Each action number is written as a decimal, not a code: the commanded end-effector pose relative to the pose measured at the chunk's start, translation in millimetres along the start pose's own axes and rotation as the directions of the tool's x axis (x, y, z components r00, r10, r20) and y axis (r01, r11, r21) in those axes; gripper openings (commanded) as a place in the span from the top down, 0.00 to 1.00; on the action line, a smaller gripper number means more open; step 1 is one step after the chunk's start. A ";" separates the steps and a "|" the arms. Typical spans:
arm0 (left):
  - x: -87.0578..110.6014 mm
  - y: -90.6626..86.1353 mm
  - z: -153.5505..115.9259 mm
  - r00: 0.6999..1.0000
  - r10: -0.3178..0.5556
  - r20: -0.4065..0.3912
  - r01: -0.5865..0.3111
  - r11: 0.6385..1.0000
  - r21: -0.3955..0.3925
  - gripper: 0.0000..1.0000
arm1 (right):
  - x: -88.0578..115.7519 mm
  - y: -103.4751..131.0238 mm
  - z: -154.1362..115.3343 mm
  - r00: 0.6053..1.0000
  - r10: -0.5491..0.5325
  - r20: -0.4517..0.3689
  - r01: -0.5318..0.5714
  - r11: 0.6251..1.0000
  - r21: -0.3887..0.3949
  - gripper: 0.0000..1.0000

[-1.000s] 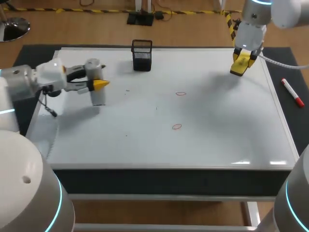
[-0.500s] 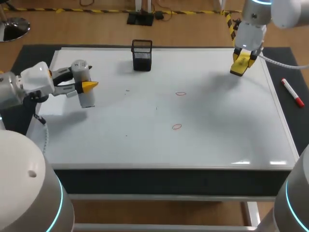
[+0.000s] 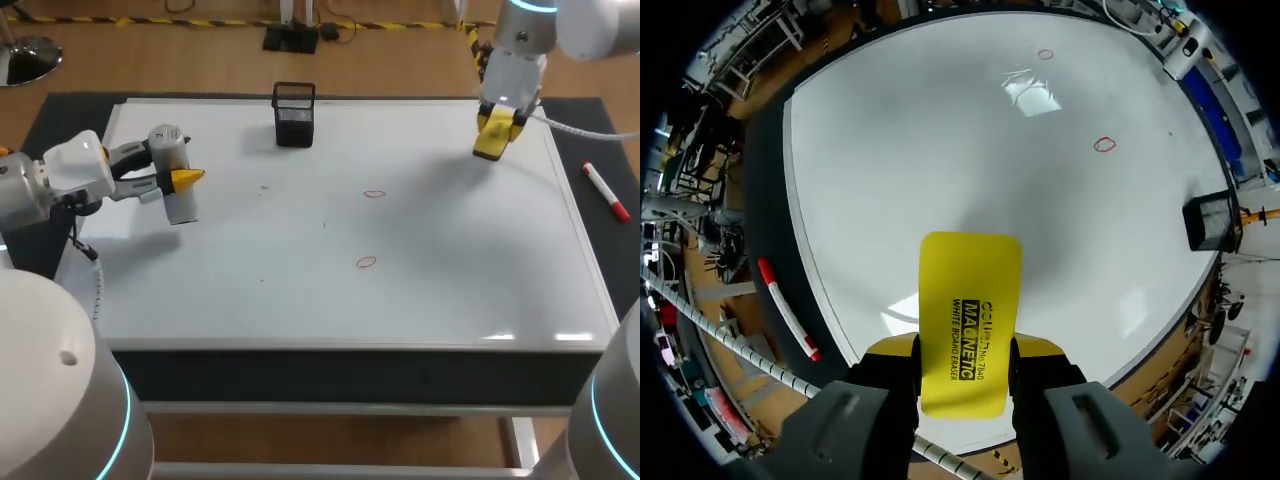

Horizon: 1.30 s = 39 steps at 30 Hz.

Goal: Pick up the inspection probe, press it on each red-marked spot on the whiteboard one by one, put down the probe, pick up the eraser, and wipe off all the red marks.

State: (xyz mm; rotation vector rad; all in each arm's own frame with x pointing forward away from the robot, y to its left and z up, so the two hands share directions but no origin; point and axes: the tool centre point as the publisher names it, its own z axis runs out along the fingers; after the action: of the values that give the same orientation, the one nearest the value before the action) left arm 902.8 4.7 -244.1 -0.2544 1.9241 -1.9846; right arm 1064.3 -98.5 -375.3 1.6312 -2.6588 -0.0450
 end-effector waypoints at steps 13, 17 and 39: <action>0.2 -0.4 0.3 1.000 0.002 0.001 -0.002 1.000 0.002 1.00 | -55.4 142.8 19.8 0.944 -0.324 -0.066 0.326 0.945 0.014 1.00; 0.2 -0.4 0.3 1.000 0.002 0.001 -0.002 1.000 0.002 1.00 | -80.0 167.6 19.6 0.902 -0.425 -0.068 0.427 0.904 0.010 1.00; 0.2 -0.4 0.3 1.000 0.002 0.001 -0.002 1.000 0.002 1.00 | -176.5 178.2 35.0 0.822 -0.568 0.043 0.570 0.818 -0.080 1.00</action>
State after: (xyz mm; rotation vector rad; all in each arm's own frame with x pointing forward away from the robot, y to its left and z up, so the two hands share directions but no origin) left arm 902.5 4.7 -243.6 -0.2544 1.9260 -1.9841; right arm 972.0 136.5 -397.7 2.3512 -2.0620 -0.1271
